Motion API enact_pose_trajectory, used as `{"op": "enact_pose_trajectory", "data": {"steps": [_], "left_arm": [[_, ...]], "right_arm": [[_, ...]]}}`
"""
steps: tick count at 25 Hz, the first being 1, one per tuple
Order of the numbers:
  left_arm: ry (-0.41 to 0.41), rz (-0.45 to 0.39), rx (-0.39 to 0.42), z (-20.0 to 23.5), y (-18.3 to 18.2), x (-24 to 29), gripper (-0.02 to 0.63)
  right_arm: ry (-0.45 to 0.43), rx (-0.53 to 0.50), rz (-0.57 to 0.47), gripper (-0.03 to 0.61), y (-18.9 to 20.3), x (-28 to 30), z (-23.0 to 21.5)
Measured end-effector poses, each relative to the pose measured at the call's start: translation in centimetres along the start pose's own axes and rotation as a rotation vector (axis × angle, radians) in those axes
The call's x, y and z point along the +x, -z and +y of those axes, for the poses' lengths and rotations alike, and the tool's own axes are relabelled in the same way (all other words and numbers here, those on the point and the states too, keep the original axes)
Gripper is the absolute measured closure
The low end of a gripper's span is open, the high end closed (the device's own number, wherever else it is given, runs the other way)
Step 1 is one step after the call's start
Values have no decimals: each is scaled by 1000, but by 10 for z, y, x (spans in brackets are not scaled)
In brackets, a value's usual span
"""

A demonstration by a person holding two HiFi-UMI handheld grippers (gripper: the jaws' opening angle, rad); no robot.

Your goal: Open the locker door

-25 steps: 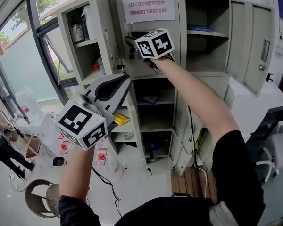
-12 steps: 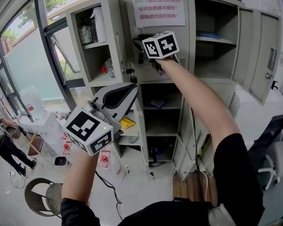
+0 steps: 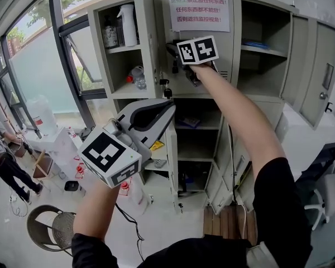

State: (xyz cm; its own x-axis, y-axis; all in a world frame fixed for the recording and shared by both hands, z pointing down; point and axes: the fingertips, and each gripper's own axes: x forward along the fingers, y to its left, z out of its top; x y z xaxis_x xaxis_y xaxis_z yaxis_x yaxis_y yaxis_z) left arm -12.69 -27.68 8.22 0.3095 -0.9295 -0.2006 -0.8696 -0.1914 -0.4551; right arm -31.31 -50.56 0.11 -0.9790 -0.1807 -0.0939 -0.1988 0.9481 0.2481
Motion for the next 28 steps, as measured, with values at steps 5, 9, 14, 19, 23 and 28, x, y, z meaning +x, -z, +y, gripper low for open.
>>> {"op": "enact_pose_trajectory", "data": {"steps": [5, 9, 14, 19, 23, 28], "left_arm": [[-6, 4, 3, 1, 2, -5, 597], [-13, 18, 0, 6, 9, -5, 597], [-19, 34, 5, 7, 14, -5, 597], [-35, 36, 1, 9, 13, -5, 597], [-39, 40, 17, 6, 11, -1, 597], [-22, 47, 19, -4, 11, 9, 597]], "right_arm": [[22, -19, 26, 493, 0, 1, -5], [33, -56, 35, 519, -1, -2, -5], [18, -58, 28, 523, -3, -10, 1], [-22, -32, 11, 543, -6, -23, 6], [-75, -7, -5, 545, -10, -35, 13], [-140, 28, -28, 546, -11, -53, 20]]}}
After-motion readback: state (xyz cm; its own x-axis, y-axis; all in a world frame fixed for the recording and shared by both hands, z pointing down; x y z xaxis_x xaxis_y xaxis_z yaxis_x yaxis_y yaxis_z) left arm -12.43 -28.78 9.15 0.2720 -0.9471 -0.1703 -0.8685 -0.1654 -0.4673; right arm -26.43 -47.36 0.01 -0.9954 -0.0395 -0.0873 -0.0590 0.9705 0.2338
